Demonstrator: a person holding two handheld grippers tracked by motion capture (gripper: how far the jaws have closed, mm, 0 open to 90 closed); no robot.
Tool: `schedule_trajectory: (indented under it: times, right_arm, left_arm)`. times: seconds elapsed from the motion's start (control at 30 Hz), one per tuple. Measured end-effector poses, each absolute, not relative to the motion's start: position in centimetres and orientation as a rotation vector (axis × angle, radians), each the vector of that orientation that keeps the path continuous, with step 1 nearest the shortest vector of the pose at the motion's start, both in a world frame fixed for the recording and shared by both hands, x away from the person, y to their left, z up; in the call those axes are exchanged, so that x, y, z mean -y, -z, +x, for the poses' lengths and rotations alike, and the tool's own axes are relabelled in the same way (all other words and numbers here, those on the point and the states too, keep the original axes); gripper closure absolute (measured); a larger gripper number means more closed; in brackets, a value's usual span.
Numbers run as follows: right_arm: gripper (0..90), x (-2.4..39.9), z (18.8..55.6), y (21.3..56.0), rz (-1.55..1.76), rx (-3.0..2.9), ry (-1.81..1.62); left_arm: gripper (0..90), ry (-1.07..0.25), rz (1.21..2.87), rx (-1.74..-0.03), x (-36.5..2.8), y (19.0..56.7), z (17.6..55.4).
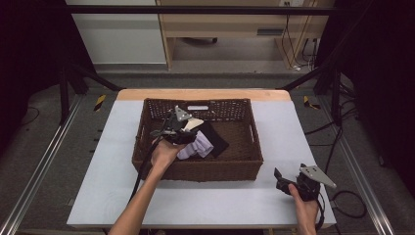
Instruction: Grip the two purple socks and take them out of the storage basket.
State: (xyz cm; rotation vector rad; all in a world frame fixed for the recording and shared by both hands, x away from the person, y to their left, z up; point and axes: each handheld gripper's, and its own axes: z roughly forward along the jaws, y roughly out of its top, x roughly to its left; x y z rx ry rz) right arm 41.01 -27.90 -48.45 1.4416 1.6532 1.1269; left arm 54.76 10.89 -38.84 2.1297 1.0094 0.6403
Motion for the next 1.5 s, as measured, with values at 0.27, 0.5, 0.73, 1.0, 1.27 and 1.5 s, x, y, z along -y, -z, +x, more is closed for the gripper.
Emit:
schedule_trajectory:
  times: [0.27, 0.5, 0.73, 1.0, 1.27, 1.5]
  right_arm:
    - [3.7, 27.9, 41.0, 48.5, 1.439, -1.651, -1.129]
    - [3.7, 27.9, 41.0, 48.5, 1.441, -1.652, -1.130]
    - [3.6, 27.9, 41.0, 48.5, 1.441, -1.650, -1.132]
    - [3.6, 28.0, 41.0, 48.5, 1.442, -1.647, -1.139]
    - [3.6, 28.0, 41.0, 48.5, 1.443, -1.643, -1.144]
    - [3.6, 28.0, 41.0, 48.4, 1.445, -1.646, -1.146]
  left_arm:
    - [44.3, -0.615, 2.221, -1.060, -10.3, 39.7, 55.3]
    - [50.6, -0.601, 2.293, -1.053, -9.7, 40.1, 55.4]
    - [70.4, -0.494, 2.367, -1.078, -9.6, 40.7, 56.1]
    - [86.0, -0.484, 2.358, -1.025, -9.7, 40.4, 55.7]
    - [86.6, -0.513, 2.209, -0.952, -10.6, 39.1, 55.0]
    - [86.6, -0.550, 2.052, -0.899, -11.8, 37.5, 54.3]
